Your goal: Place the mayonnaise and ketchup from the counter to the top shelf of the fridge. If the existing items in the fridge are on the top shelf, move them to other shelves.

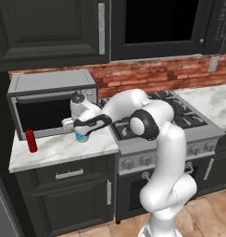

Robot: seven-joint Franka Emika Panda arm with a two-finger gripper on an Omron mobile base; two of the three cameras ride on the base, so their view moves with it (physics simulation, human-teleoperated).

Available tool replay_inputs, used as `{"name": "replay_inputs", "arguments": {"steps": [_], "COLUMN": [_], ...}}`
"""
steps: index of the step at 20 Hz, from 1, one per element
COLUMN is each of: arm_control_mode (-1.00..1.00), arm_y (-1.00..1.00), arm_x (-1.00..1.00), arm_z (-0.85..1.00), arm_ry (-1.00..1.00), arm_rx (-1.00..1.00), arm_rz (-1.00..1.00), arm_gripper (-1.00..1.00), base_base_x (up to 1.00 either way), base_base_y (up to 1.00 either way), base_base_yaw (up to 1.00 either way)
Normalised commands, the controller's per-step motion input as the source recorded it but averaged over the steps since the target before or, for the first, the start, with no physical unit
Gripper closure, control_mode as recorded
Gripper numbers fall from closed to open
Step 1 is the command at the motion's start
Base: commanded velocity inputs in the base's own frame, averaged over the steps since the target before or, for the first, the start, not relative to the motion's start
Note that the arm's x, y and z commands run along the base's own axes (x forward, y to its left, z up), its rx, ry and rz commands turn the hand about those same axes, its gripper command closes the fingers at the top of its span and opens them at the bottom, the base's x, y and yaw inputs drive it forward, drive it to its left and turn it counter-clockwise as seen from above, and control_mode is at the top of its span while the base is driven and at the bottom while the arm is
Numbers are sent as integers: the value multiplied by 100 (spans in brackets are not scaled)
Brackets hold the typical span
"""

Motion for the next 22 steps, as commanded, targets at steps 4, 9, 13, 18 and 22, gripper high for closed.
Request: {"name": "replay_inputs", "arguments": {"steps": [4,9,13,18,22], "arm_control_mode": [-100,-100,-100,-100,-100], "arm_y": [-8,0,0,5,0], "arm_x": [0,-5,-47,-100,-100], "arm_z": [0,0,7,64,96], "arm_ry": [0,-1,-10,-33,-18], "arm_rx": [-1,0,0,0,0], "arm_rz": [3,0,0,0,0], "arm_gripper": [100,100,100,100,100], "base_base_x": [0,0,0,0,0], "base_base_y": [0,0,0,0,0], "base_base_yaw": [0,0,0,0,0]}}
